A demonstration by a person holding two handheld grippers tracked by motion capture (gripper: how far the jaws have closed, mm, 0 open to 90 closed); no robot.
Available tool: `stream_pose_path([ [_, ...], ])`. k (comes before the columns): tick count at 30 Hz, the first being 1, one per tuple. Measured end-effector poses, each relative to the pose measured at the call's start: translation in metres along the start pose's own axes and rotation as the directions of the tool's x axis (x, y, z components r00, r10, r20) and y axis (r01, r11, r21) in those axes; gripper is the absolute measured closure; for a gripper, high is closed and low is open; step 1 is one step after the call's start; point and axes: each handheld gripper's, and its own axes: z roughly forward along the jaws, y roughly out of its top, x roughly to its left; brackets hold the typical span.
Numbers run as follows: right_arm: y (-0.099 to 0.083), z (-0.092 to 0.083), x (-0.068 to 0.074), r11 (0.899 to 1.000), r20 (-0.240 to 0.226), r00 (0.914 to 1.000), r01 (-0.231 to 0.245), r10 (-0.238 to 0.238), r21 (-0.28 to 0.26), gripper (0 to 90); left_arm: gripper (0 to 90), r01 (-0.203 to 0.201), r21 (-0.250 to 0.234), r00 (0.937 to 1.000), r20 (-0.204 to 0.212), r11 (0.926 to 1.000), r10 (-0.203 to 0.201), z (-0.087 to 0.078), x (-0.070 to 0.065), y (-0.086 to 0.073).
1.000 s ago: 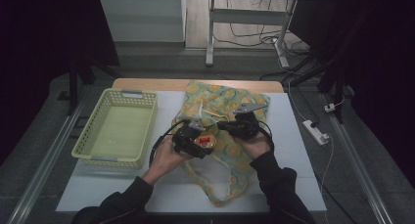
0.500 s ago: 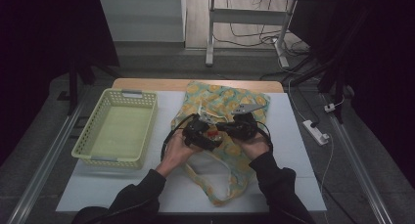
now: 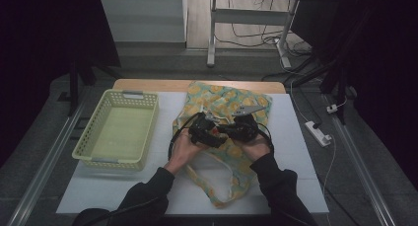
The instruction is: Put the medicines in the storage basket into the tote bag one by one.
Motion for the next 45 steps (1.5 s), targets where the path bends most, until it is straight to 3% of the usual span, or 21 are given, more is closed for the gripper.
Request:
stream_pose_path([
  [6, 0.000, 0.000, 0.000, 1.000, 0.000, 1.0000, 0.002, -0.002, 0.000, 89.3, 18.5, -0.008, -0.003, 0.9993, -0.038, 1.0000, 0.008, 0.004, 0.000, 0.001],
  [9, 0.000, -0.001, 0.000, 1.000, 0.002, 1.0000, 0.001, -0.001, -0.001, 89.3, 12.9, 0.013, -0.020, 0.9998, -0.016, 0.9997, -0.014, 0.004, 0.000, 0.001],
  [16, 0.001, -0.002, 0.000, 1.000, 0.002, 1.0000, 0.000, 0.000, -0.003, 89.3, 11.0, 0.017, -0.012, 0.9998, -0.008, 0.9998, -0.017, -0.003, -0.001, 0.001],
  [21, 0.001, -0.003, -0.001, 1.000, 0.003, 1.0000, 0.001, -0.001, -0.008, 89.2, 9.4, 0.026, -0.016, 0.9984, 0.051, 0.9995, -0.025, -0.014, -0.002, -0.002],
  [35, 0.002, -0.005, -0.001, 1.000, 0.004, 1.0000, -0.002, 0.002, -0.012, 89.2, 0.0, -0.001, 0.011, 0.9913, 0.131, 0.9999, 0.000, -0.040, -0.005, -0.016],
  [45, 0.002, -0.006, -0.001, 1.000, 0.004, 1.0000, -0.004, 0.004, -0.012, 89.2, 0.2, -0.023, 0.025, 0.9913, 0.130, 0.9994, 0.019, -0.048, -0.001, -0.030],
])
